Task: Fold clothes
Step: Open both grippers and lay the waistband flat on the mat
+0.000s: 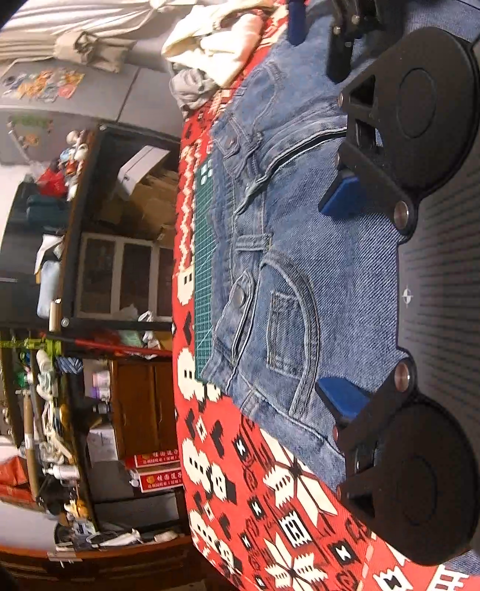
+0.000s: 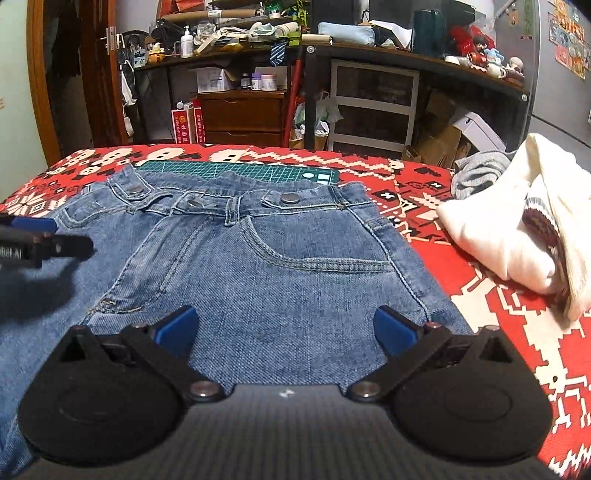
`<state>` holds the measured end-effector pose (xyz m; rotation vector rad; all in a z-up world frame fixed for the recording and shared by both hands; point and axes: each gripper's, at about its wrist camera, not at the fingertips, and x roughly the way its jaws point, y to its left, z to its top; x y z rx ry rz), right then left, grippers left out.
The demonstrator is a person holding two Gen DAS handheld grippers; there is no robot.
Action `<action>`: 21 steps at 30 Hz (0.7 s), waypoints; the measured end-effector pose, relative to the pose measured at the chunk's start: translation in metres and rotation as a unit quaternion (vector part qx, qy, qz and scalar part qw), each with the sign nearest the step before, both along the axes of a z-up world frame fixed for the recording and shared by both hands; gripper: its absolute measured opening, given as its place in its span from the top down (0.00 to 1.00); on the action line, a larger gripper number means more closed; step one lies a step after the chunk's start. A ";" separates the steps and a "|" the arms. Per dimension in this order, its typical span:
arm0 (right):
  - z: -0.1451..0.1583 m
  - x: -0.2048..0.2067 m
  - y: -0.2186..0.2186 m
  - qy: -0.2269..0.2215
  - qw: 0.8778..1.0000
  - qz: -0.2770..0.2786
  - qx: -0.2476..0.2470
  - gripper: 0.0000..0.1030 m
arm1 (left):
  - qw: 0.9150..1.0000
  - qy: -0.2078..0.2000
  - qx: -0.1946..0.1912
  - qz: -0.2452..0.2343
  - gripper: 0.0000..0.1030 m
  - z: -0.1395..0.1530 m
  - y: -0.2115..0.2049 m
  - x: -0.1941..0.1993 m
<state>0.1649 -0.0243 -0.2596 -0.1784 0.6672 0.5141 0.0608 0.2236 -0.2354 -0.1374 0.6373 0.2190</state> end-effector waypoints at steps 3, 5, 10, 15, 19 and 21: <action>0.001 0.002 0.001 0.000 1.000 -0.004 -0.001 0.00 | 1.000 -0.003 -0.010 -0.008 0.01 0.000 0.002 0.000; 0.001 0.002 0.001 -0.001 1.000 -0.007 -0.002 0.00 | 1.000 -0.001 -0.009 -0.010 0.00 -0.001 0.001 0.001; 0.001 0.001 0.000 -0.001 1.000 -0.010 0.001 0.00 | 1.000 0.012 0.014 -0.010 0.00 -0.002 -0.006 0.005; 0.001 0.002 0.000 -0.001 1.000 -0.009 -0.001 0.00 | 1.000 0.011 0.013 -0.009 0.00 -0.003 -0.006 0.004; 0.001 0.001 0.003 -0.003 1.000 -0.009 -0.003 0.00 | 0.999 0.019 0.028 -0.008 0.00 -0.004 -0.008 0.007; 0.000 0.001 0.003 -0.002 1.000 -0.008 -0.001 0.00 | 0.999 0.024 0.036 -0.008 0.00 -0.005 -0.010 0.009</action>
